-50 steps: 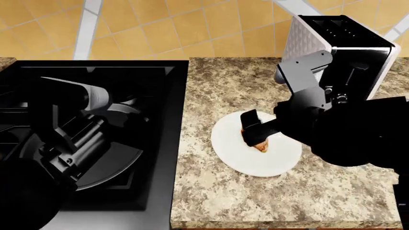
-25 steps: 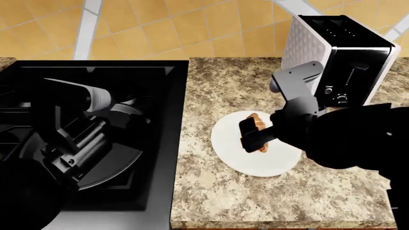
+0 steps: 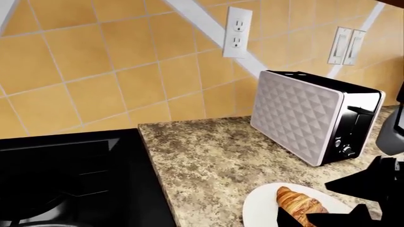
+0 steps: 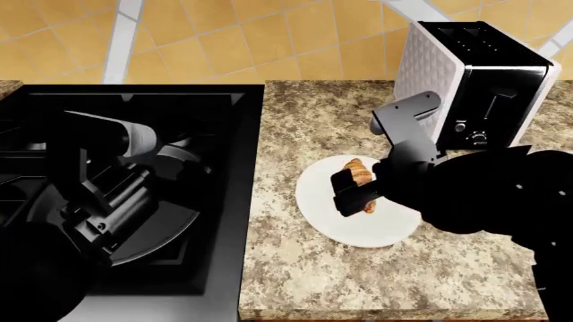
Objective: Pick the croissant and place it on the pan. Then turn on the stove to warm the croissant.
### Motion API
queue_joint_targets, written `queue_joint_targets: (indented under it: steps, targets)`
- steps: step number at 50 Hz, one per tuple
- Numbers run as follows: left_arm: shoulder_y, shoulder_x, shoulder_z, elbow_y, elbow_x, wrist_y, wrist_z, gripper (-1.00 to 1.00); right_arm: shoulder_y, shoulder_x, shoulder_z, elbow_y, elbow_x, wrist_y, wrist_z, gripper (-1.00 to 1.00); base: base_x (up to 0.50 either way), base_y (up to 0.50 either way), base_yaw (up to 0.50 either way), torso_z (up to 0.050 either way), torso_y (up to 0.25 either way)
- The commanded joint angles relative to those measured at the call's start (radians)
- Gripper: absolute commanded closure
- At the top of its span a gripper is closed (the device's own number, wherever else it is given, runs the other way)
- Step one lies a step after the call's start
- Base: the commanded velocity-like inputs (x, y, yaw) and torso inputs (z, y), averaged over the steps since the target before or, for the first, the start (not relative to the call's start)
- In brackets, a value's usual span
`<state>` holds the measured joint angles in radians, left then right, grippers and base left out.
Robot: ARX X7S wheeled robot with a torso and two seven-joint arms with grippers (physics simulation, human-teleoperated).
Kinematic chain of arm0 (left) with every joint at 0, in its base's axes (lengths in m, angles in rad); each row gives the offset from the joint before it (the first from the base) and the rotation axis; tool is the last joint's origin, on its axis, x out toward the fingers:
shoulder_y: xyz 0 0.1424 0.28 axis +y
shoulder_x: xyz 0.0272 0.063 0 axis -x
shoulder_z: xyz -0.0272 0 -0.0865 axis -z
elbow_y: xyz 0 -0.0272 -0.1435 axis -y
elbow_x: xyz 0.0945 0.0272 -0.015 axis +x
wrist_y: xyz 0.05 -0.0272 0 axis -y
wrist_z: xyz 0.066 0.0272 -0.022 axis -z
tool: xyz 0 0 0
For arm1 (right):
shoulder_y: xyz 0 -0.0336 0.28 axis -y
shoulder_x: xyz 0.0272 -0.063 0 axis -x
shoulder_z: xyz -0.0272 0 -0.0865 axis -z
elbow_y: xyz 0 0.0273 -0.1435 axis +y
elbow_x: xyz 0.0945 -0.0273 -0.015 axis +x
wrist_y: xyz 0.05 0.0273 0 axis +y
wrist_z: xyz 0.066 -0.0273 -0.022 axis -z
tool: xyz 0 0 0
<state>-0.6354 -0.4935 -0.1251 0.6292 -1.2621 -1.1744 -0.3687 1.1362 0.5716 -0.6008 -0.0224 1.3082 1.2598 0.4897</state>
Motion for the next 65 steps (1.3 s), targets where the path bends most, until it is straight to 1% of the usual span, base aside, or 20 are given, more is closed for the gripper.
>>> queue_joint_targets:
  steps: [1,17,53,54,65]
  targets:
    - [0.004,-0.005,-0.001,0.005,-0.015,0.004,-0.009,-1.0,-0.002,-0.007,-0.023,0.022,-0.03,-0.025,-0.032,-1.0,0.0,0.0,0.0,0.0,0.0]
    - [0.007,-0.011,0.008,-0.004,-0.002,0.02,-0.004,-1.0,-0.016,-0.015,-0.052,0.058,-0.058,-0.048,-0.058,-1.0,0.0,0.0,0.0,0.0,0.0]
    - [-0.007,-0.026,0.011,-0.003,-0.016,0.041,-0.016,-1.0,-0.035,-0.014,-0.075,0.087,-0.062,-0.062,-0.061,-1.0,0.0,0.0,0.0,0.0,0.0]
    - [-0.008,-0.027,0.012,-0.002,-0.016,0.041,-0.016,-1.0,-0.035,-0.014,-0.076,0.086,-0.063,-0.062,-0.061,1.0,0.0,0.0,0.0,0.0,0.0]
    - [-0.006,-0.031,0.013,0.0,-0.022,0.046,-0.021,-1.0,-0.032,-0.013,-0.083,0.083,-0.069,-0.069,-0.064,1.0,0.0,0.0,0.0,0.0,0.0]
